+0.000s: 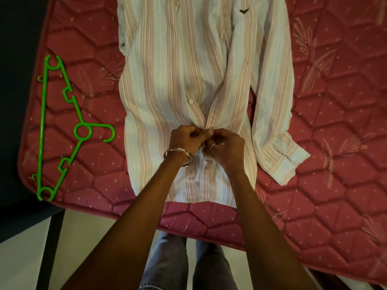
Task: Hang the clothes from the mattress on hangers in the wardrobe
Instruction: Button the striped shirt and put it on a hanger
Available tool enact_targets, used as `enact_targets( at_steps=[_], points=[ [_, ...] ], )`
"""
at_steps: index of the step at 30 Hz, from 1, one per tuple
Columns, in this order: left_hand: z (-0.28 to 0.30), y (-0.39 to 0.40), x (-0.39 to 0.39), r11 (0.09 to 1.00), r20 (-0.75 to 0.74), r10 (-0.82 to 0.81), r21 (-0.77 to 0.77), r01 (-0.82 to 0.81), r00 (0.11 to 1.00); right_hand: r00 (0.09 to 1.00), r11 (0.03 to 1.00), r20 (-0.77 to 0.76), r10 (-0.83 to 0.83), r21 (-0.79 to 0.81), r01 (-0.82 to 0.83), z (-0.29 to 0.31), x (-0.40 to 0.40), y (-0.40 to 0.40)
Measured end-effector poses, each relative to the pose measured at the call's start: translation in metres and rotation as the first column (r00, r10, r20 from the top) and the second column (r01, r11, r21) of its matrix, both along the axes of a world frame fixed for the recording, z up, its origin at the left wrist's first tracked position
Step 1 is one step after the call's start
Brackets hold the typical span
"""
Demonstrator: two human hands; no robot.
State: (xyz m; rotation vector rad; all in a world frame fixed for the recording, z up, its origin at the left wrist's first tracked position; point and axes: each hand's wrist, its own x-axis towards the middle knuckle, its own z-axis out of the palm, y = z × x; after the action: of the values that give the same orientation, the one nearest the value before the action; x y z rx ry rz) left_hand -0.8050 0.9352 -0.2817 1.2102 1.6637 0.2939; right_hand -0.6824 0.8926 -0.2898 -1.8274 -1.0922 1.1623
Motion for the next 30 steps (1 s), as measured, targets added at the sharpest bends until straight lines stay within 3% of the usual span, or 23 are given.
enact_targets(
  at_steps=[6,13,18,24,27,29,30],
  points=[
    [-0.007,-0.002,0.006,0.994,-0.010,0.103,0.032,-0.103,0.995,1.000,1.000,0.002,0.010,0.007,-0.010,0.002,-0.002,0.001],
    [-0.004,-0.006,0.010,0.999,-0.045,0.042,0.003,-0.042,0.998,0.968,0.978,-0.249,-0.022,-0.205,-0.030,0.001,0.008,0.008],
    [-0.005,-0.005,0.013,0.989,-0.010,0.108,-0.104,-0.108,0.994,0.989,0.977,-0.110,0.096,-0.178,-0.115,-0.001,0.008,0.010],
    [-0.009,-0.004,0.005,0.964,0.099,0.214,-0.186,-0.193,0.972,0.994,0.982,-0.010,0.112,-0.155,-0.112,-0.002,0.010,0.010],
    [-0.014,-0.012,-0.010,0.958,-0.156,0.262,0.158,-0.238,0.952,0.980,0.994,0.173,0.103,-0.037,-0.098,0.002,0.010,0.007],
    [-0.021,-0.018,-0.027,0.931,-0.421,0.333,0.289,-0.223,0.844,0.919,0.996,0.387,-0.077,0.065,0.057,0.003,0.012,-0.001],
    [-0.023,-0.022,-0.037,0.929,-0.543,0.366,0.263,-0.261,0.756,0.851,0.982,0.491,-0.186,0.063,0.178,0.002,0.015,-0.007]
  ],
)
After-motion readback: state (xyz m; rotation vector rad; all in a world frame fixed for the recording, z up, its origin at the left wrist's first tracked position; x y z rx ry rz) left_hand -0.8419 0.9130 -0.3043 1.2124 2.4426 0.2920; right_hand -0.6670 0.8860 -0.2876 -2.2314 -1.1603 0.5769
